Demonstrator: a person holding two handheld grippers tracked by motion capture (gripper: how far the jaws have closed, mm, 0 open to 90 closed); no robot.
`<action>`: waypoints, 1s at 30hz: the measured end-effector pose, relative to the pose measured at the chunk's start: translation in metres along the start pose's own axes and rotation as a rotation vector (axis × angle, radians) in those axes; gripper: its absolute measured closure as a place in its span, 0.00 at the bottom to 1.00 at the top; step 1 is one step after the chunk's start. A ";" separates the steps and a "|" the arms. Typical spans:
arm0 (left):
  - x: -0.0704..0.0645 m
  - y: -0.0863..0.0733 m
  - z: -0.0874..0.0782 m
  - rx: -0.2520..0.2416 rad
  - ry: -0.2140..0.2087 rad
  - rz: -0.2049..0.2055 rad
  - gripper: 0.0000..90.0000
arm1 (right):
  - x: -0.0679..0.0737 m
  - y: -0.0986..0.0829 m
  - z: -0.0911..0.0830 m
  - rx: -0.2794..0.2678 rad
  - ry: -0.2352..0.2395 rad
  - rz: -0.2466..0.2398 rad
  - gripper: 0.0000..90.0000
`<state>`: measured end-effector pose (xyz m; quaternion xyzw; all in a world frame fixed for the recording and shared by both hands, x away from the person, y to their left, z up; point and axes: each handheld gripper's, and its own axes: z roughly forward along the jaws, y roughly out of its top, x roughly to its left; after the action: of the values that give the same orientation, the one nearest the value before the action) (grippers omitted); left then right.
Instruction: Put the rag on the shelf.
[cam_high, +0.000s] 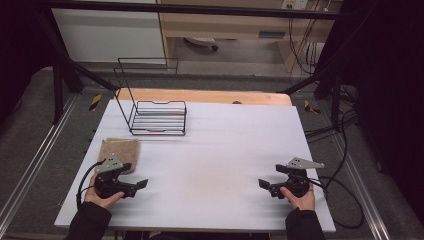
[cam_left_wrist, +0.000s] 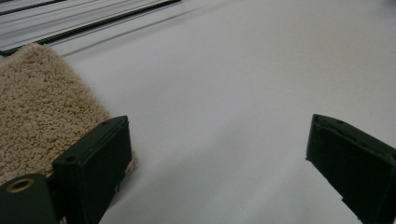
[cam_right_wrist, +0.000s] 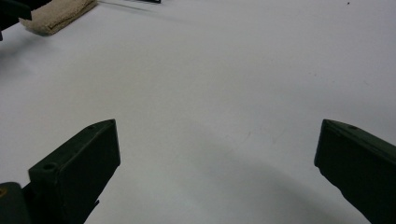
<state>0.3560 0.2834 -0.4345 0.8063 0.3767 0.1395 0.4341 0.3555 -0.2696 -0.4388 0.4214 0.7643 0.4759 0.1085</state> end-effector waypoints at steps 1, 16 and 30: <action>0.000 0.000 0.000 0.000 0.000 0.000 0.08 | 0.000 0.000 0.000 0.001 -0.002 0.000 0.01; 0.003 0.003 -0.001 0.011 0.033 0.001 0.12 | 0.000 -0.001 0.000 0.009 -0.008 -0.004 0.01; 0.017 0.005 0.002 0.061 0.105 -0.031 0.27 | 0.001 -0.001 0.002 0.025 -0.012 -0.006 0.01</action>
<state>0.3711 0.2931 -0.4340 0.8050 0.4154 0.1633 0.3908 0.3553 -0.2675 -0.4410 0.4233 0.7708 0.4634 0.1091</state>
